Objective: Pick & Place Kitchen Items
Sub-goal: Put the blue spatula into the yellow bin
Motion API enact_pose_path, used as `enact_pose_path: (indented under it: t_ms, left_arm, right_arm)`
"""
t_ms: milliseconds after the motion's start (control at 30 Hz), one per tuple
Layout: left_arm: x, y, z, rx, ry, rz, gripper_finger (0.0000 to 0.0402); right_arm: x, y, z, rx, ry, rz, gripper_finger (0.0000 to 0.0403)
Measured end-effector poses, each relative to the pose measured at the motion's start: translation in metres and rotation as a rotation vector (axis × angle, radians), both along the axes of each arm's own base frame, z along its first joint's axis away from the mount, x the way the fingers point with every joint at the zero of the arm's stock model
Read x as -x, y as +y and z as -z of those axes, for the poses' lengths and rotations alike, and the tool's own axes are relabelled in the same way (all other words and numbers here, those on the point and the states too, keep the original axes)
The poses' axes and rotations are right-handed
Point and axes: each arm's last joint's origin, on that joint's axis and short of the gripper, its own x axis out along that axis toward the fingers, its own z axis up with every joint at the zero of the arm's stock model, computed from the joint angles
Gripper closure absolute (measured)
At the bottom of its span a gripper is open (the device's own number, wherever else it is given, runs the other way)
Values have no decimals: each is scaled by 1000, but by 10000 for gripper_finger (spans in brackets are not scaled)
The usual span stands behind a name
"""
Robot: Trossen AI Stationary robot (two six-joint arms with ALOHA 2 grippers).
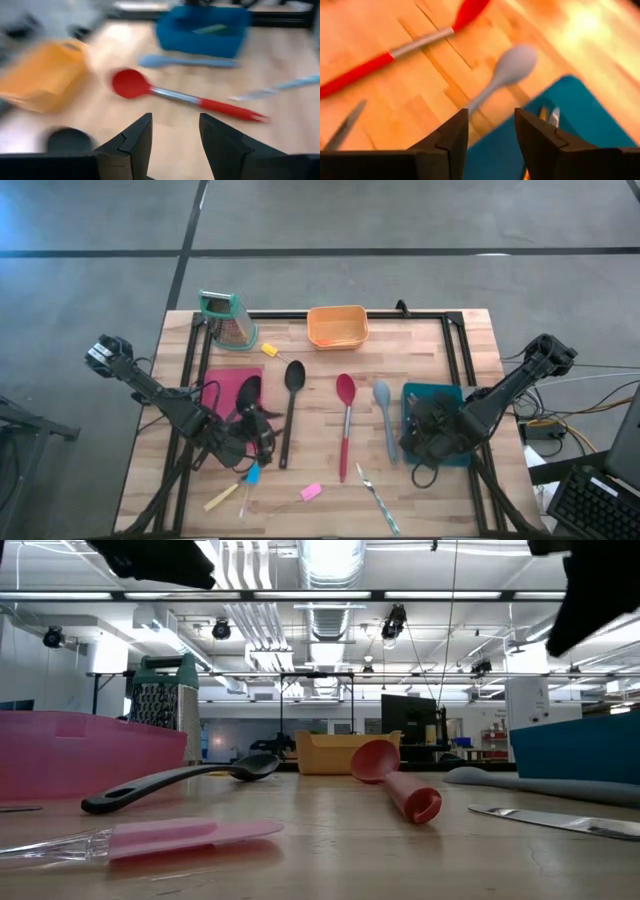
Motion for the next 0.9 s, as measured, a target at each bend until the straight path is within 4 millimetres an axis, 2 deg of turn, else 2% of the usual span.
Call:
enact_pose_path:
  t_ms: [167,467,600,733,900]
  left_arm:
    - [5,-6,4,188,69,54,247]
    - [27,-16,28,395,273,-87,275]
    - [24,-28,43,475,377,-87,286]
    - [17,-47,57,477,468,-75,295]
    - [6,-73,55,427,526,-63,296]
  right_arm:
    - [-5,3,-16,28,-40,-51,269]
    - [-7,4,-24,49,-61,-72,286]
    - [-7,4,-24,49,-60,-72,292]
    - [-7,4,-22,46,-51,-73,298]
    - [-6,4,-21,44,-48,-74,307]
